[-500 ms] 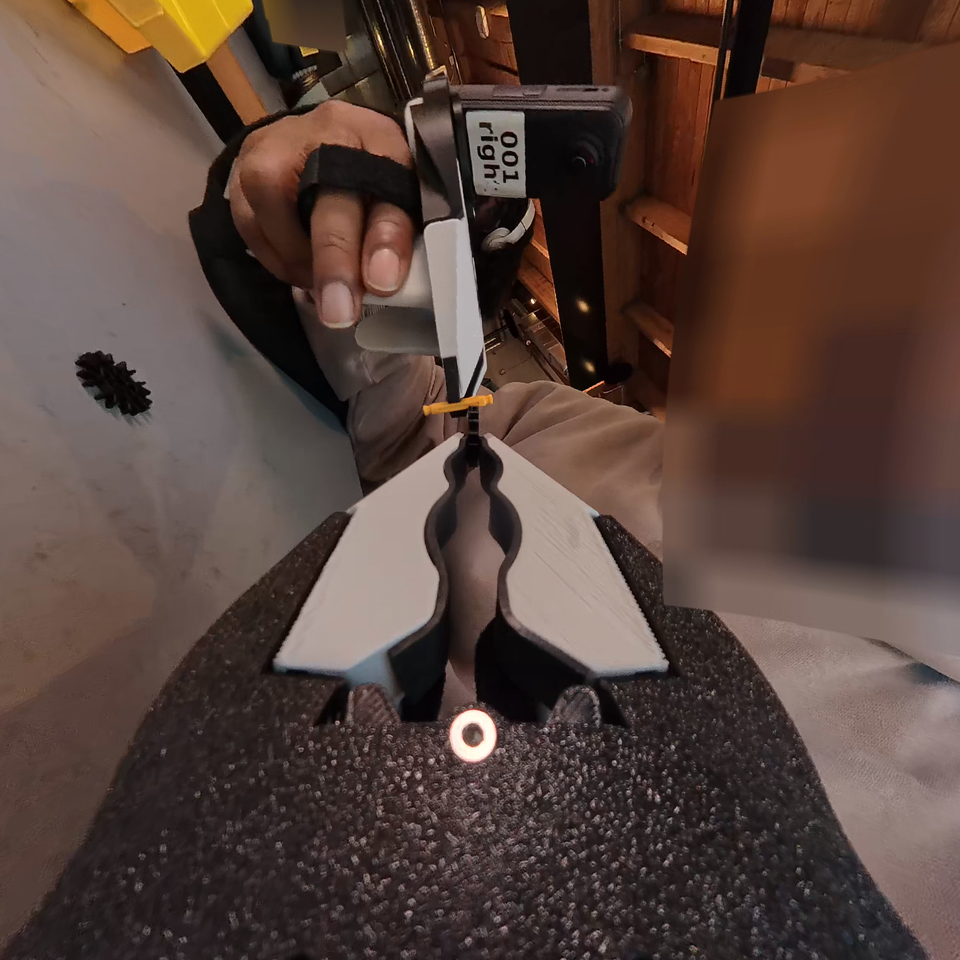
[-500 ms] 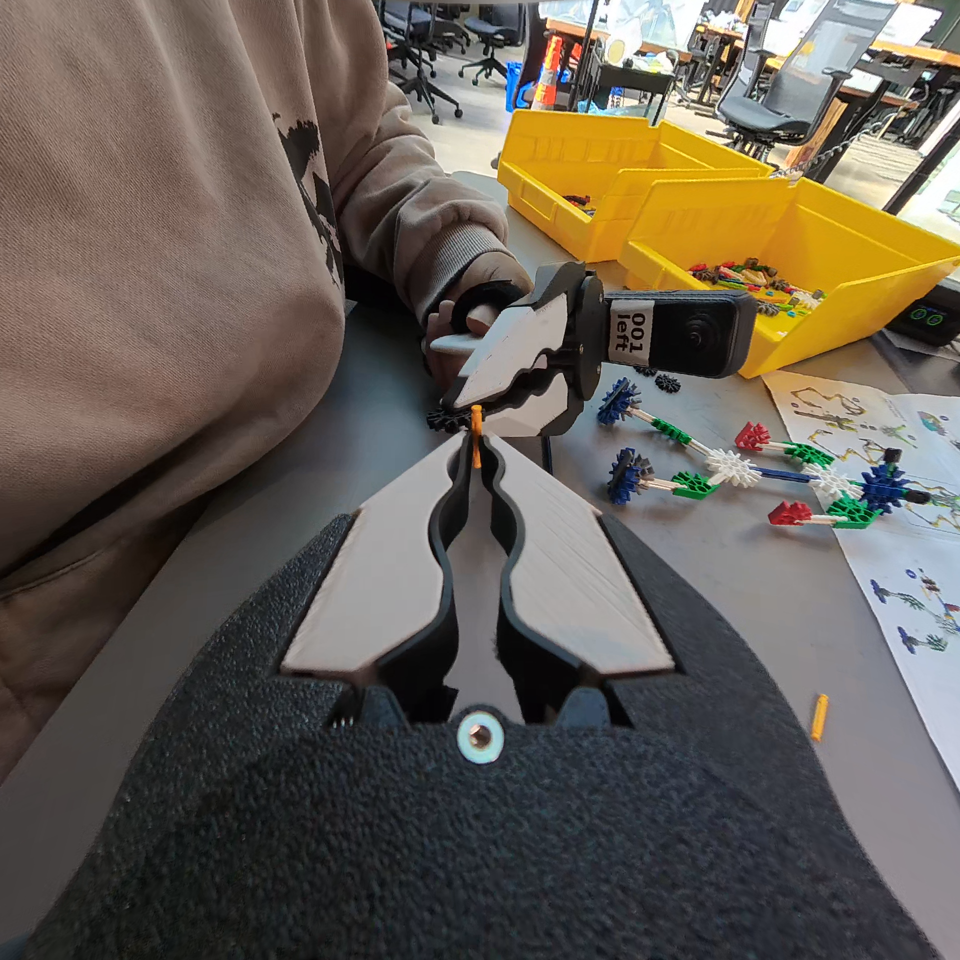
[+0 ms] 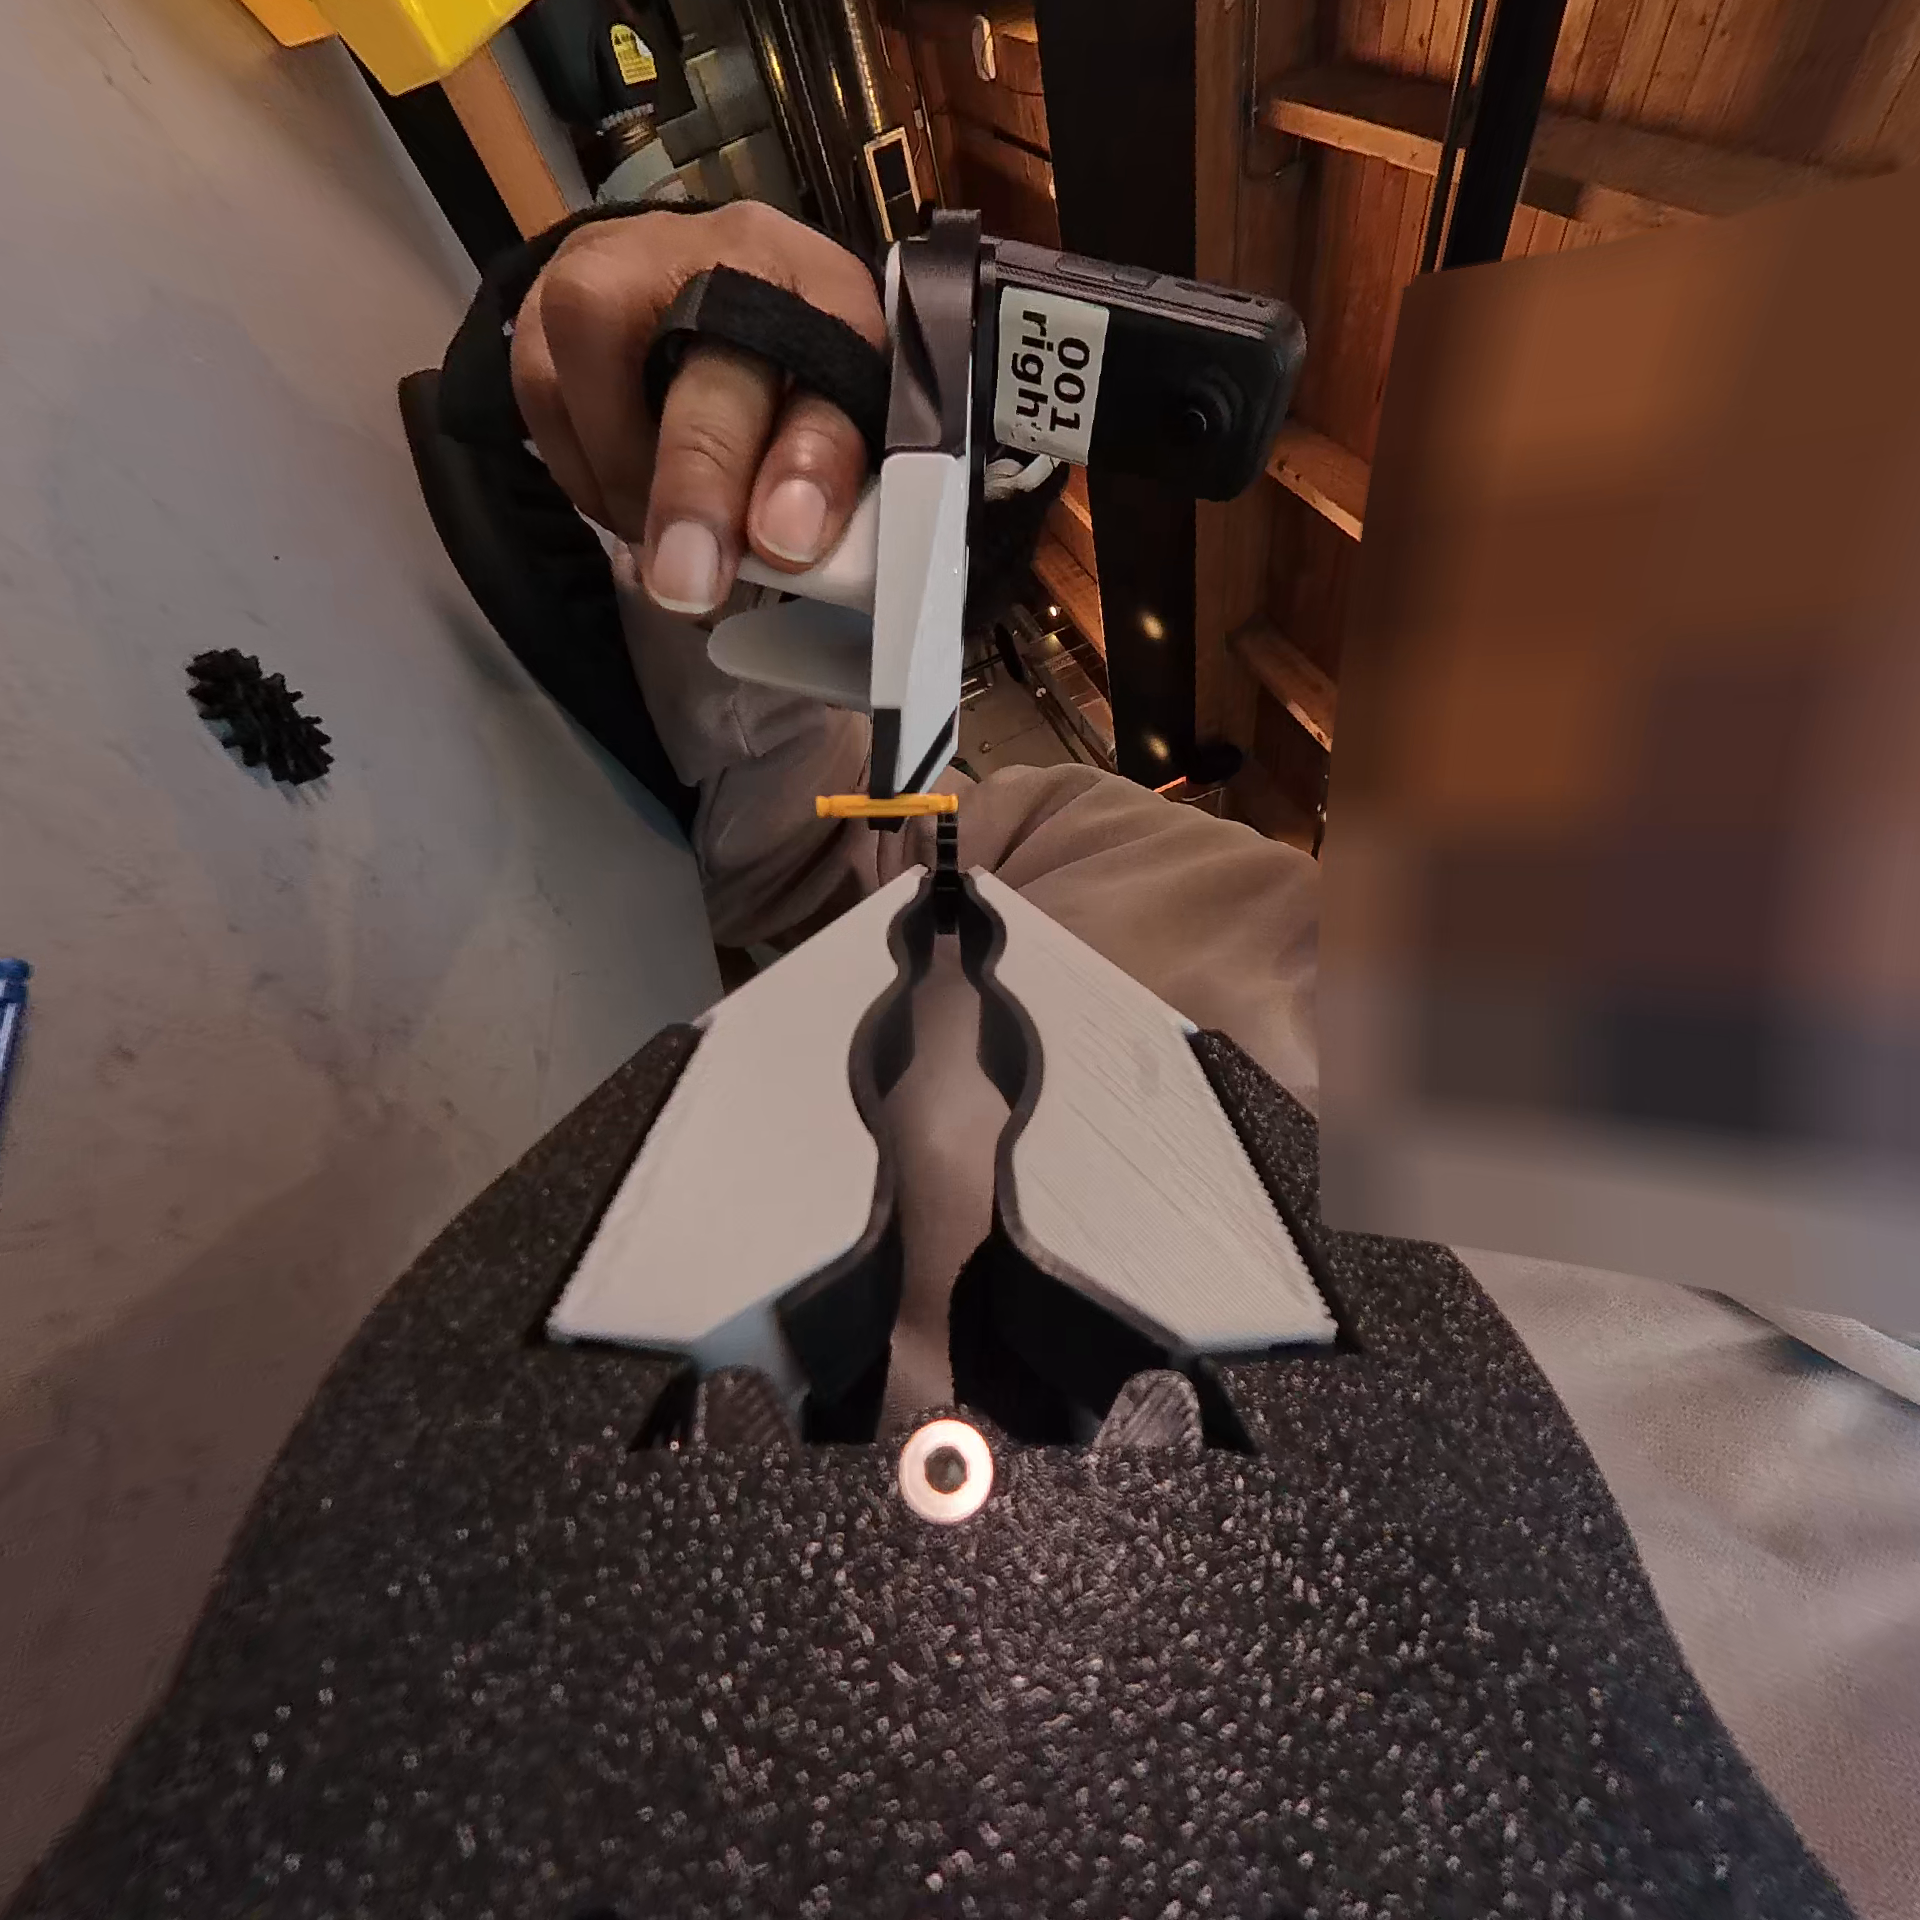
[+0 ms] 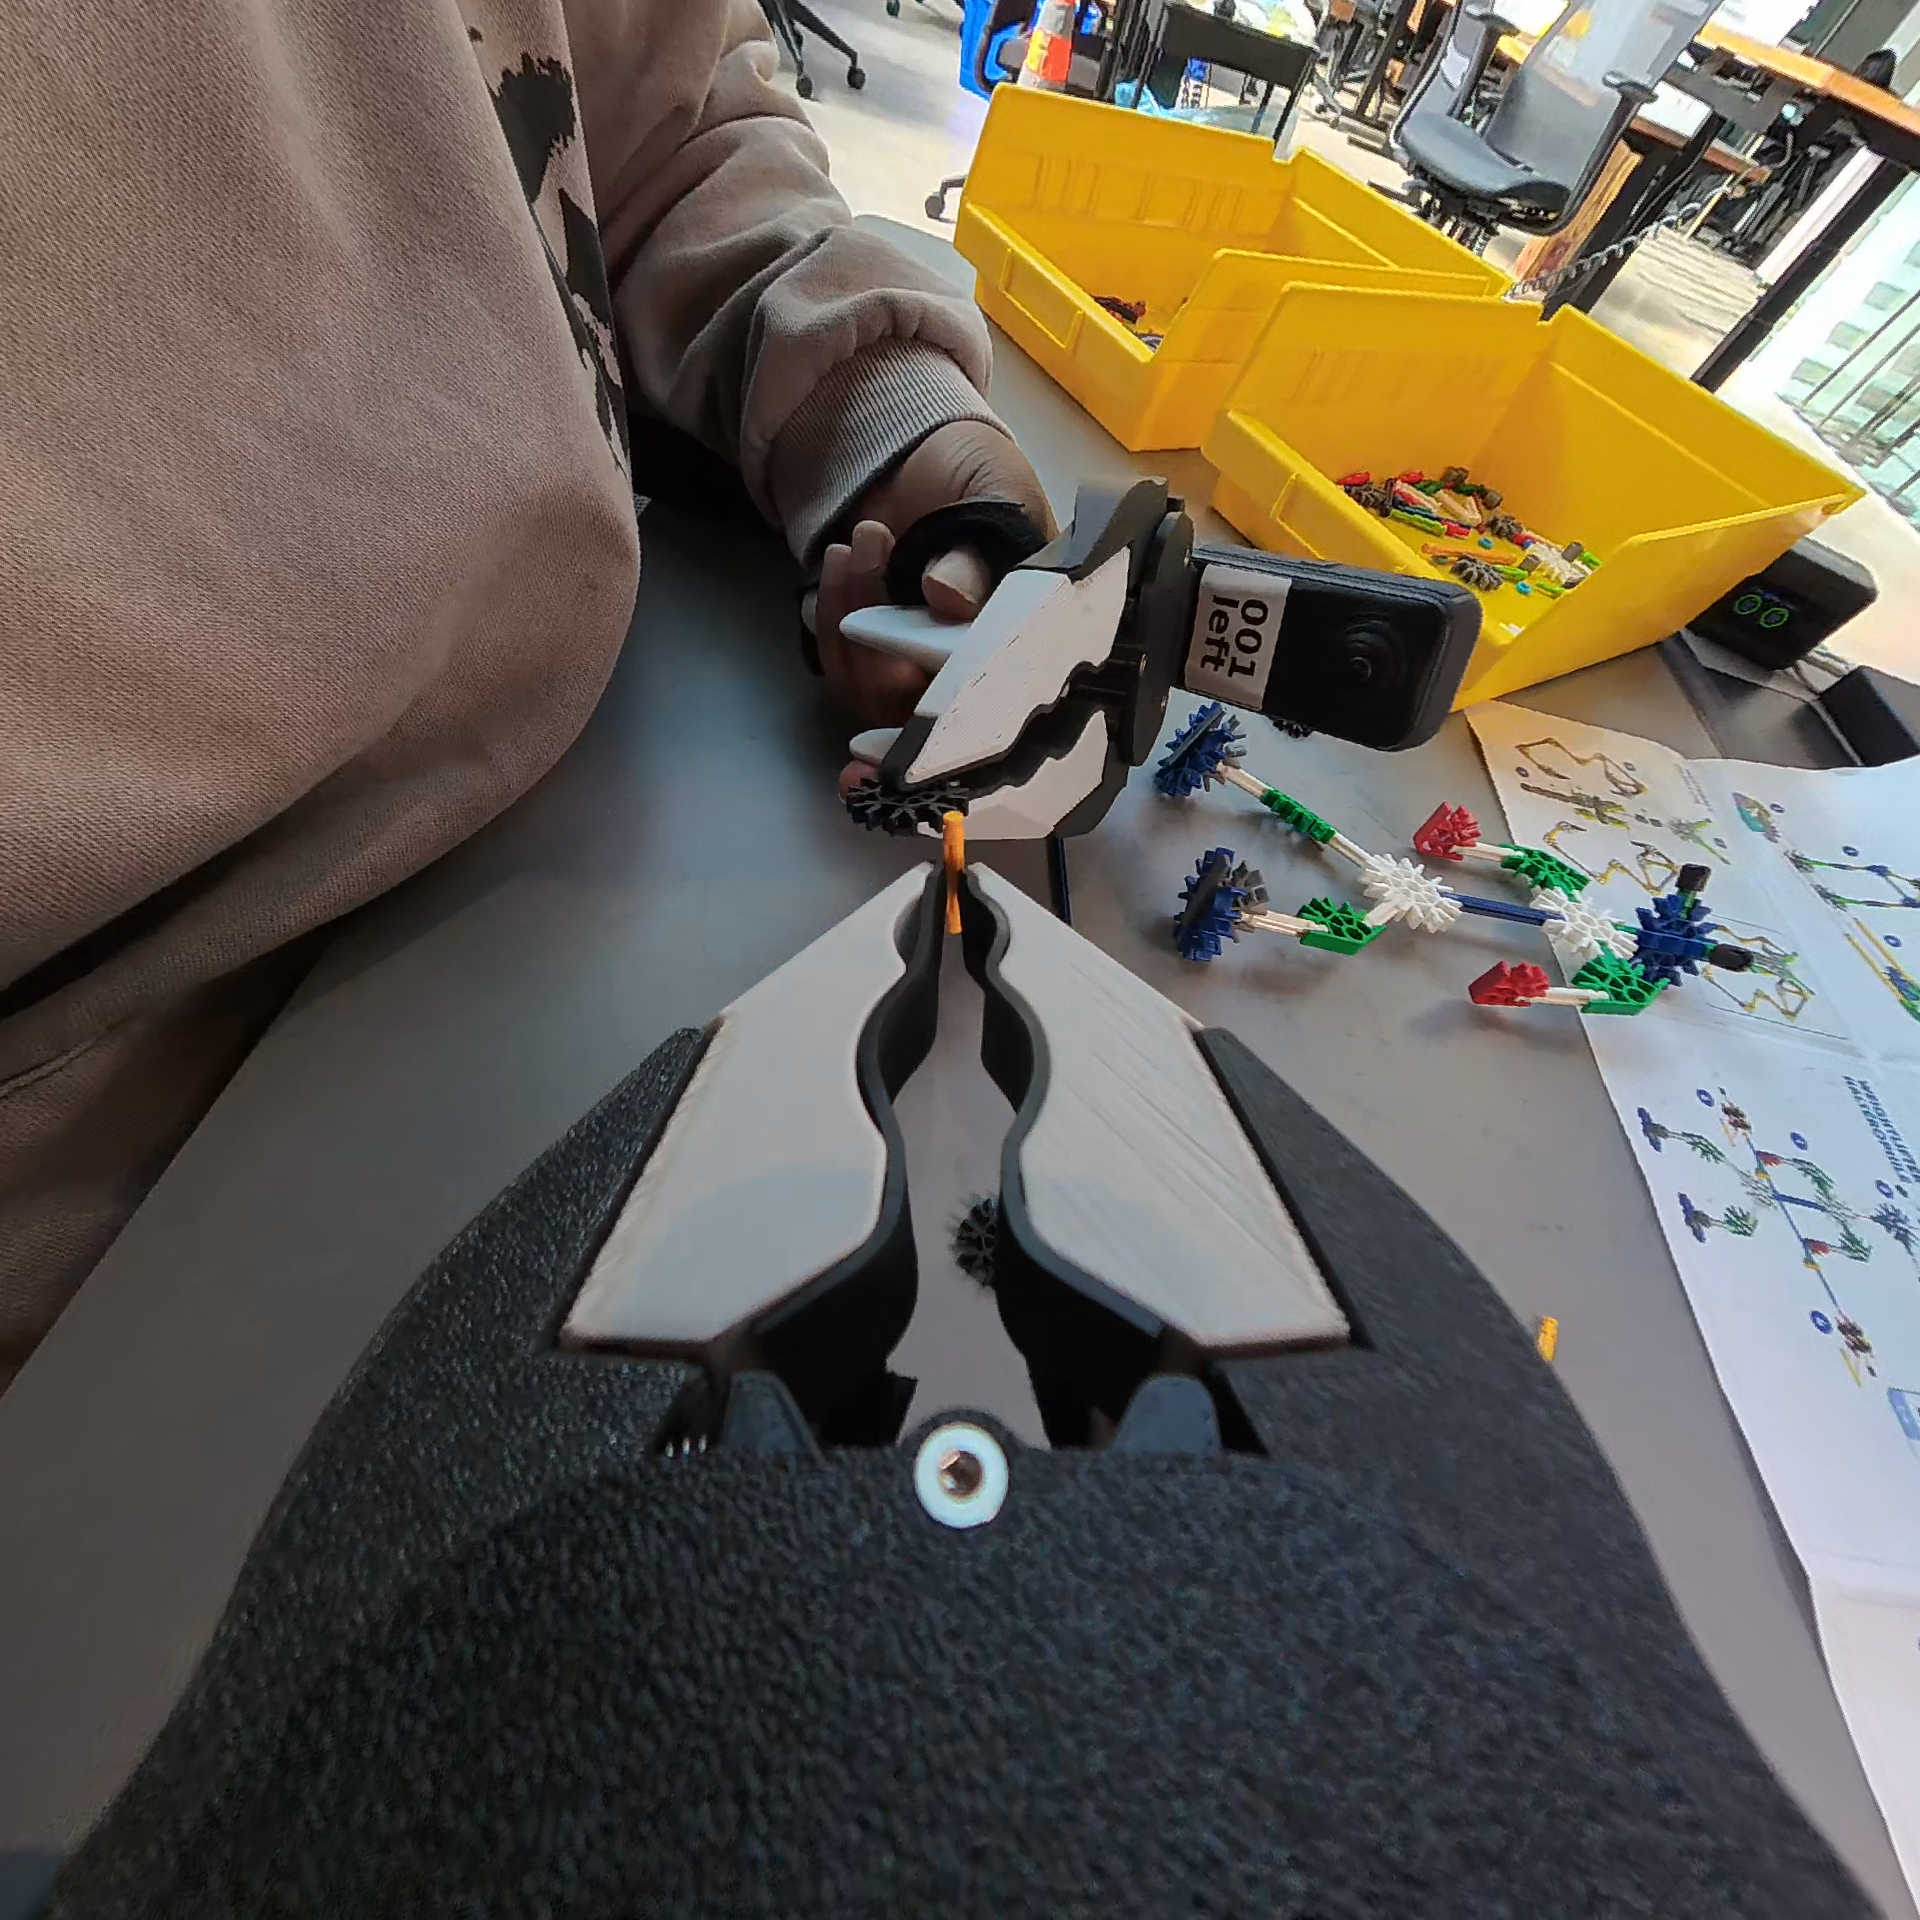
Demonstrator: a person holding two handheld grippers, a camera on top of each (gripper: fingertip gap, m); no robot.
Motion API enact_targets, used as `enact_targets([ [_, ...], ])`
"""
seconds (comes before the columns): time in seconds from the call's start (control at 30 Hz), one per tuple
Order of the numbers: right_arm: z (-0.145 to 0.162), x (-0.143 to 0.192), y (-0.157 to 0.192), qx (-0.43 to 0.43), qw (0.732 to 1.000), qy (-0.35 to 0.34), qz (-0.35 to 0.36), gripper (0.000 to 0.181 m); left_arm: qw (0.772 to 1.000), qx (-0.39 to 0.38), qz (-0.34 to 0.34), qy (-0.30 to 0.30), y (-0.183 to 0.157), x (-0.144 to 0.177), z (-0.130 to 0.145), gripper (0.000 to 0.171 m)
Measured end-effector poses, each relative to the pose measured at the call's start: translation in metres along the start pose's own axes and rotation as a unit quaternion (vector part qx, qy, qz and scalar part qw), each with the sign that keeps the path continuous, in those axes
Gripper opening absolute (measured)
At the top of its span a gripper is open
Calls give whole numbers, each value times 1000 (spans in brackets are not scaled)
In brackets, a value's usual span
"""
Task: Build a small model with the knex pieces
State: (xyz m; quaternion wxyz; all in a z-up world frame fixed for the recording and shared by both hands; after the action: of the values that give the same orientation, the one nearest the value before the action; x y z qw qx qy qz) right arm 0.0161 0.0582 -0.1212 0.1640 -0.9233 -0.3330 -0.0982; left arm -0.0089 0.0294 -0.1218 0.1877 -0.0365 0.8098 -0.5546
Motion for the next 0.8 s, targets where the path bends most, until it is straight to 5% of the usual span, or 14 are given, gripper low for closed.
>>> enact_targets([
  [0.5, 29, -10, 6, 63, 994, 83, 24, 0, 997, 15, -81, 7, 27, 4, 4, 1],
  [0.8, 50, -13, 10, 216, 958, 174, 77, 0, 986, -14, -165, 15, 48, 9, 2, 1],
])
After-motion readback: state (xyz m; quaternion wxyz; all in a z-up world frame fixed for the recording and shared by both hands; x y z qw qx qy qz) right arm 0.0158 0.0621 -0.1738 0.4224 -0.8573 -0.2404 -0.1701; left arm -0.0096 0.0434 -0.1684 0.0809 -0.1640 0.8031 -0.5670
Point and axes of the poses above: each gripper's, where its closed fingertips meet, x back along the fingers, z out of its underside, y = z × x across the jaws, the point moved 2 cm from there along x, back along the fingers, and after that the axes turned 6 degrees about -y, right-handed, at the moved point
